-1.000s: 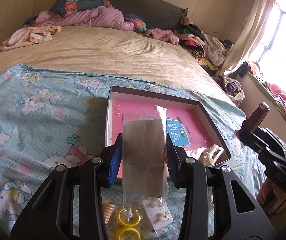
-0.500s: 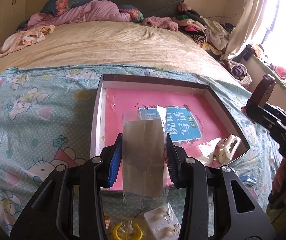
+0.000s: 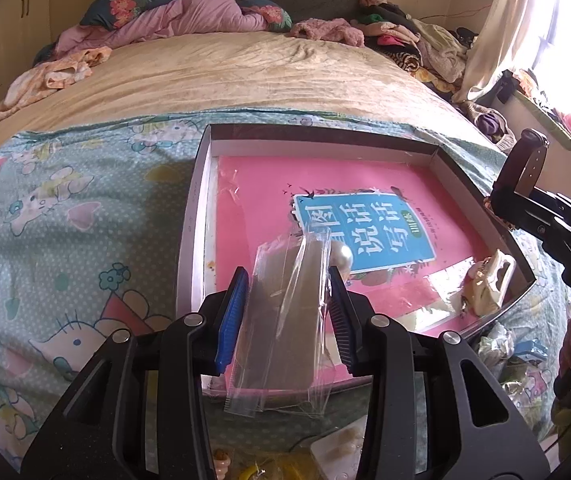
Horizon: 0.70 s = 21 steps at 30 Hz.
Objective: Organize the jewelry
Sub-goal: 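Carry the plastic bag and red-strap watch over the pink tray with both tools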
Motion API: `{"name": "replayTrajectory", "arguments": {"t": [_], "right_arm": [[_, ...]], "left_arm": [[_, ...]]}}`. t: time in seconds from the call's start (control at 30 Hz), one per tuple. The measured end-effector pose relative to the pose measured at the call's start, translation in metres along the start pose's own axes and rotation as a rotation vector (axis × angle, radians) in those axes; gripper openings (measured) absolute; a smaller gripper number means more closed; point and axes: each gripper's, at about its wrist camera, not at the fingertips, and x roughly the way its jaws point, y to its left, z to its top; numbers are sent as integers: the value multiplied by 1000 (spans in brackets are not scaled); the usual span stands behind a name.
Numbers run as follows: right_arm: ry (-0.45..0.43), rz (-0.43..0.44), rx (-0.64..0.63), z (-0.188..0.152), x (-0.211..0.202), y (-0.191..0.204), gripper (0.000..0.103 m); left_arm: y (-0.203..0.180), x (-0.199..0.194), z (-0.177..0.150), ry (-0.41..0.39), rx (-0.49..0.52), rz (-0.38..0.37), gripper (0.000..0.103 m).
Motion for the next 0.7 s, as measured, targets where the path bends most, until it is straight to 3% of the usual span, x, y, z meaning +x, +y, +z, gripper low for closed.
{"name": "replayTrajectory", "arguments": {"t": [0.47,0.7], "right_arm": [[118,9,7,-15,38,-1,46],[173,14,-1,-20,52,4,46]], "left_arm": [[8,1,-3,-5,-31,-12,32],[12,-4,-2,-14,-41,-21,41]]}}
